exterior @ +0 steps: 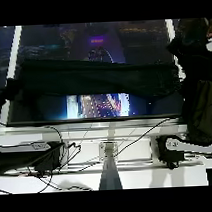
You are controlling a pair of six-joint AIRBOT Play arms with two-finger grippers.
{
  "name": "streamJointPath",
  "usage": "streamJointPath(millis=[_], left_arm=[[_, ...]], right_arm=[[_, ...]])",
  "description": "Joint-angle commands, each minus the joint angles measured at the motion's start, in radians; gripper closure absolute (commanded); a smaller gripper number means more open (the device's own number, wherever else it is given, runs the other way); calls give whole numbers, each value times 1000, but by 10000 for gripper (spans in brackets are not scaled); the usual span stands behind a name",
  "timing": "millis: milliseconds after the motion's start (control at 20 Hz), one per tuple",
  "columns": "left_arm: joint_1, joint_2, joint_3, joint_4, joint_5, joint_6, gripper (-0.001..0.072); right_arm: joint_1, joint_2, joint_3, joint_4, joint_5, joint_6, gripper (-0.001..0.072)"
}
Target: Fold the clothes and pants, and hang the long-sleeved shirts on hangers.
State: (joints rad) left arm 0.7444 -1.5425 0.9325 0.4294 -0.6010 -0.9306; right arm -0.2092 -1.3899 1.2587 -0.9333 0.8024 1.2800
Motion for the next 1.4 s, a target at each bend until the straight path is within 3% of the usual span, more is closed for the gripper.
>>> streamJointPath(millis=[0,350,600,1050,1200,1350], left_arm=[[-11,34,140,54,-208,63,689],[-69,417,182,123,-446,55,688],[-143,618,182,122,-481,22,687],[-278,641,181,86,-458,14,686],[-328,623,181,86,-459,1,686],[-412,597,175,86,-458,-35,686]], right_arm=[[162,-6,58,-31,-121,8,691],[519,-201,211,-32,-222,155,691],[809,-444,417,-14,-238,338,691],[1212,-737,754,40,-312,467,692],[1206,-721,753,-55,-211,454,691],[1082,-663,753,-248,6,455,691]])
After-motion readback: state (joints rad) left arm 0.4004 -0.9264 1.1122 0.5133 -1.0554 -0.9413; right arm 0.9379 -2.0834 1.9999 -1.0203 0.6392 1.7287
